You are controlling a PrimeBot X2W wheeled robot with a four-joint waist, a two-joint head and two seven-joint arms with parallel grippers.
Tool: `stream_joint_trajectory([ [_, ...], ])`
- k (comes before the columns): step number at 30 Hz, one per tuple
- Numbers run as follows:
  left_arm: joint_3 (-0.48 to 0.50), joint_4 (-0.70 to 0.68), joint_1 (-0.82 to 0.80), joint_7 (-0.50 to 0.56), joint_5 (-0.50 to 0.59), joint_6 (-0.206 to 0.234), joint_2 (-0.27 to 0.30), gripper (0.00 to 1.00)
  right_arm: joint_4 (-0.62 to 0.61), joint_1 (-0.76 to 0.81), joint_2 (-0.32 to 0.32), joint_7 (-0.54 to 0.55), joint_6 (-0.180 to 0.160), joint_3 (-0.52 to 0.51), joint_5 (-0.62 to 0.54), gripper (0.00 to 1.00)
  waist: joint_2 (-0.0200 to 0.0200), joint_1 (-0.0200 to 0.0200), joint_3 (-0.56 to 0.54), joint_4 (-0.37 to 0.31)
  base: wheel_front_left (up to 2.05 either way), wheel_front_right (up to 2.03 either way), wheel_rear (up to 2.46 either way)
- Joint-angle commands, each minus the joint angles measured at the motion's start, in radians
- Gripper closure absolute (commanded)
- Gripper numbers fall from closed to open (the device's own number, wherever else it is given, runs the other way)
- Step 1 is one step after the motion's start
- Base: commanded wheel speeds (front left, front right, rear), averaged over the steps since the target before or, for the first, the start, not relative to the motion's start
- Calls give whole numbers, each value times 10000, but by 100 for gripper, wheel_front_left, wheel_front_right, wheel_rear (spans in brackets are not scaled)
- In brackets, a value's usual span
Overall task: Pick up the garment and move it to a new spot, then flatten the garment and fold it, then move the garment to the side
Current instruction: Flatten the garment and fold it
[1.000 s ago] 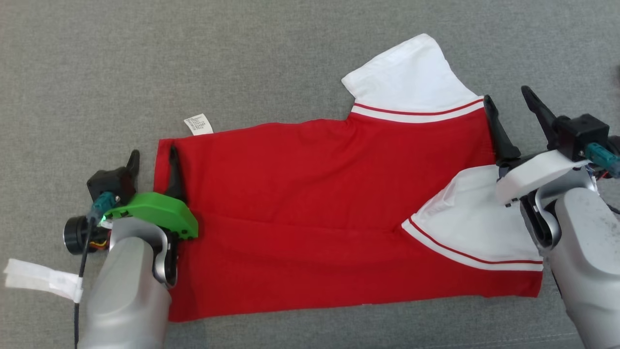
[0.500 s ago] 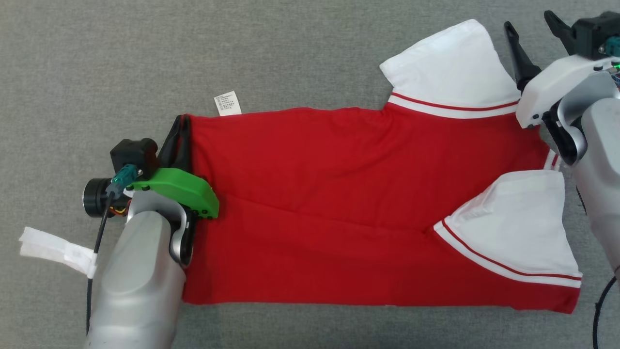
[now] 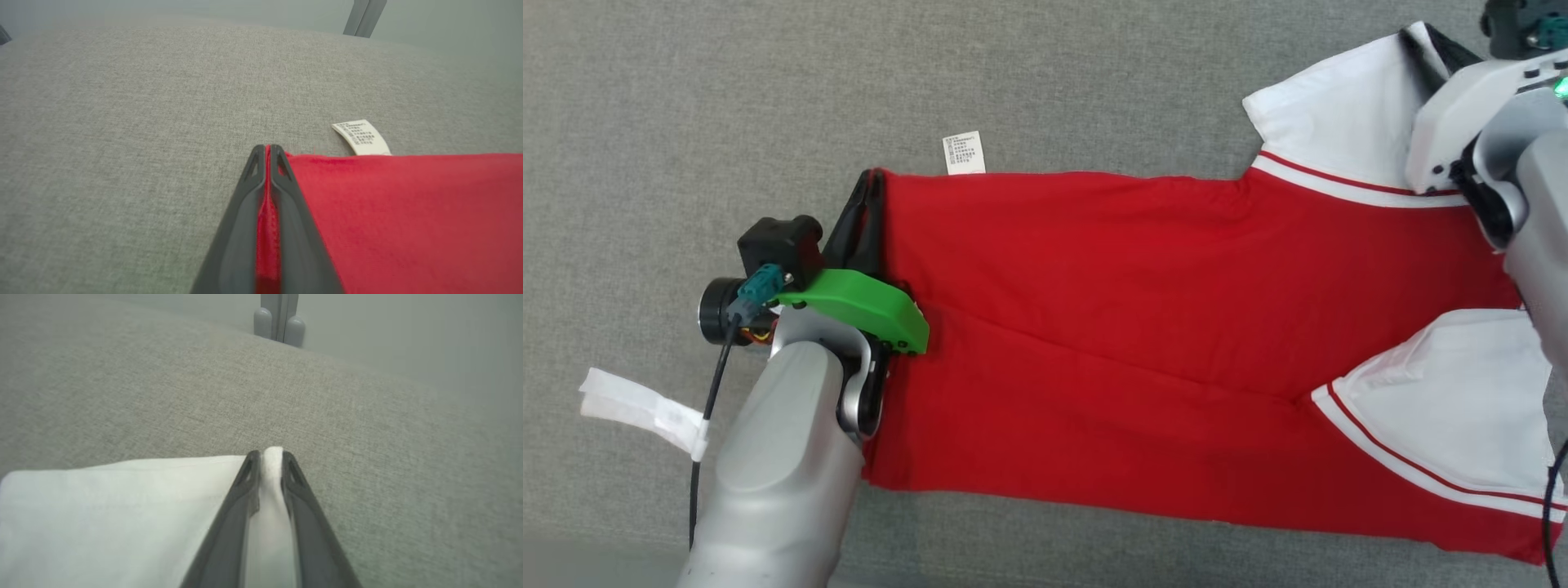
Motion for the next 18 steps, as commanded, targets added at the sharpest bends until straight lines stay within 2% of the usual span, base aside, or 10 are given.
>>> stream_joint_trajectory([
  [1, 136, -209, -44, 2, 20, 113, 61, 100, 160, -284, -269, -580, -22, -107, -226, 100, 0, -1, -30, -48, 0, 0, 0],
  [5, 650, -956, 126, 2, 315, 256, 68, 100, 355, -733, -132, -1941, -22, -668, -644, 100, 0, -1, -206, -184, 0, 0, 0],
  [7, 916, -1323, 283, 2, 449, 275, 63, 100, 196, -819, -82, -2104, -22, -1082, -828, 100, 0, -1, -339, -268, 0, 0, 0],
  [9, 1127, -1554, 450, 2, 573, 222, 60, 100, -500, -703, 40, -2128, -22, -1749, -915, 100, 0, -1, -481, -357, 0, 0, 0],
  [13, 1435, -1861, 873, 2, 763, 92, 60, 100, -1630, 561, 499, -2126, -22, -2758, -1121, 100, 0, -1, -925, -586, 0, 0, 0],
  [18, 1772, -2022, 1588, 2, 1028, -49, 63, 100, -2850, 2313, 926, -2129, -20, -3365, -1002, 100, 0, -1, -1593, -939, 0, 0, 0],
])
